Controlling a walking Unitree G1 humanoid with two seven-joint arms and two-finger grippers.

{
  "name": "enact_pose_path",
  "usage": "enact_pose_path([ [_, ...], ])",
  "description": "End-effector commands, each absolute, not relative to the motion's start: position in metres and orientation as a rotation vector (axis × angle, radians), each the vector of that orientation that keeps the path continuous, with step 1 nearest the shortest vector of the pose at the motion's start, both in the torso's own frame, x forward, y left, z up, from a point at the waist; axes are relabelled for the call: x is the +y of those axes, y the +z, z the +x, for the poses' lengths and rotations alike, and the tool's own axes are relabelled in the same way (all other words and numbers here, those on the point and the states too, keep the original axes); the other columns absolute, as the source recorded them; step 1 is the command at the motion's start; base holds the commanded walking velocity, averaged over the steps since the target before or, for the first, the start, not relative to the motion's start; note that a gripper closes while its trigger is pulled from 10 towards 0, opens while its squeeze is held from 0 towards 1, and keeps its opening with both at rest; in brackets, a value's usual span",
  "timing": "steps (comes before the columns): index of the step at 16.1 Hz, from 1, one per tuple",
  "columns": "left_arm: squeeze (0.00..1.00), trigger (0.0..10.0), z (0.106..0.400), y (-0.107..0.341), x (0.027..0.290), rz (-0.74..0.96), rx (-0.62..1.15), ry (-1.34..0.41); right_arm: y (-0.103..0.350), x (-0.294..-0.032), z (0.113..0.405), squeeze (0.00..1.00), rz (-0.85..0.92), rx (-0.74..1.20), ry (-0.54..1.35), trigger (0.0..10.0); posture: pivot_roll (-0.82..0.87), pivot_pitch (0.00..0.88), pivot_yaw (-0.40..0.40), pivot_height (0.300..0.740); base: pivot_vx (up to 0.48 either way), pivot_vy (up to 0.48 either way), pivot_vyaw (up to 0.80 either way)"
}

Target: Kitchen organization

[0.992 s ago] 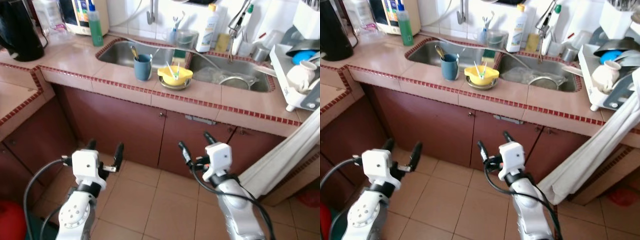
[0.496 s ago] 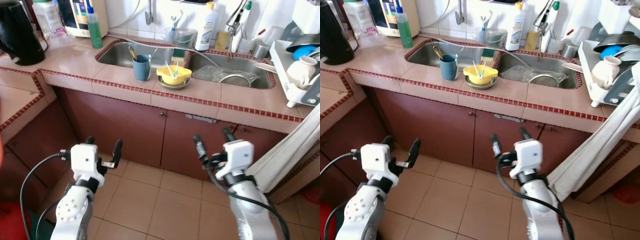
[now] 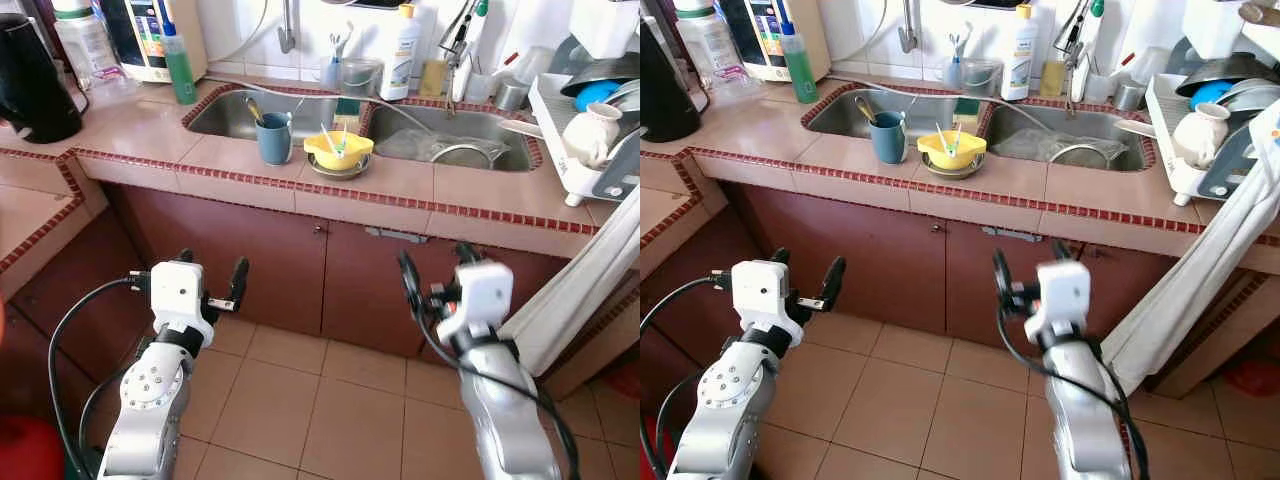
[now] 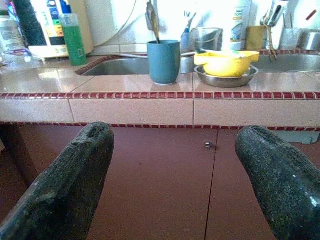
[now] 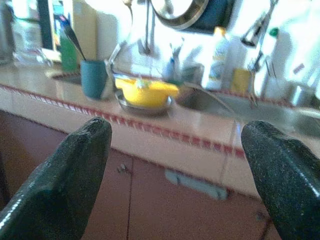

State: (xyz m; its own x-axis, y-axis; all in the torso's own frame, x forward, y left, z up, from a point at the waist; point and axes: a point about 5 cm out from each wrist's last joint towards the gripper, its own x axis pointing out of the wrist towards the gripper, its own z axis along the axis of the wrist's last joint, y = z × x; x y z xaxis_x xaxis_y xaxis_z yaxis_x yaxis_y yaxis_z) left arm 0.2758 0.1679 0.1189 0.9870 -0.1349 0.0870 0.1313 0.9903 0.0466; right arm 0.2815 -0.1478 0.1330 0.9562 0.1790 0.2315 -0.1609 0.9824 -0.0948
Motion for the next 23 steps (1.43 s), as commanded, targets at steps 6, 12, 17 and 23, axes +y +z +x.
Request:
enact_pose_path([
  [6, 0.0, 10.0, 0.272, 0.123, 0.172, 0.031, -0.115, -0.114, 0.131, -0.141, 0.287, 0.0, -0.074, -0.218, 0.23, 10.0, -0.06, 0.0, -0.012, 0.74, 0.0, 0.0, 0.0],
  [12, 0.0, 10.0, 0.271, 0.122, 0.173, 0.054, -0.105, -0.114, 0.131, -0.14, 0.289, 0.0, -0.085, -0.217, 0.259, 10.0, -0.06, 0.0, -0.025, 0.74, 0.0, 0.0, 0.0],
  [17, 0.0, 10.0, 0.272, 0.121, 0.172, 0.051, -0.09, -0.136, 0.131, -0.138, 0.289, 0.0, -0.088, -0.219, 0.27, 10.0, -0.06, 0.0, -0.021, 0.74, 0.0, 0.0, 0.0],
  [23, 0.0, 10.0, 0.274, 0.122, 0.17, 0.043, -0.093, -0.146, 0.131, -0.136, 0.291, 0.0, -0.1, -0.224, 0.293, 10.0, -0.06, 0.0, -0.03, 0.74, 0.299, 0.0, 0.0],
])
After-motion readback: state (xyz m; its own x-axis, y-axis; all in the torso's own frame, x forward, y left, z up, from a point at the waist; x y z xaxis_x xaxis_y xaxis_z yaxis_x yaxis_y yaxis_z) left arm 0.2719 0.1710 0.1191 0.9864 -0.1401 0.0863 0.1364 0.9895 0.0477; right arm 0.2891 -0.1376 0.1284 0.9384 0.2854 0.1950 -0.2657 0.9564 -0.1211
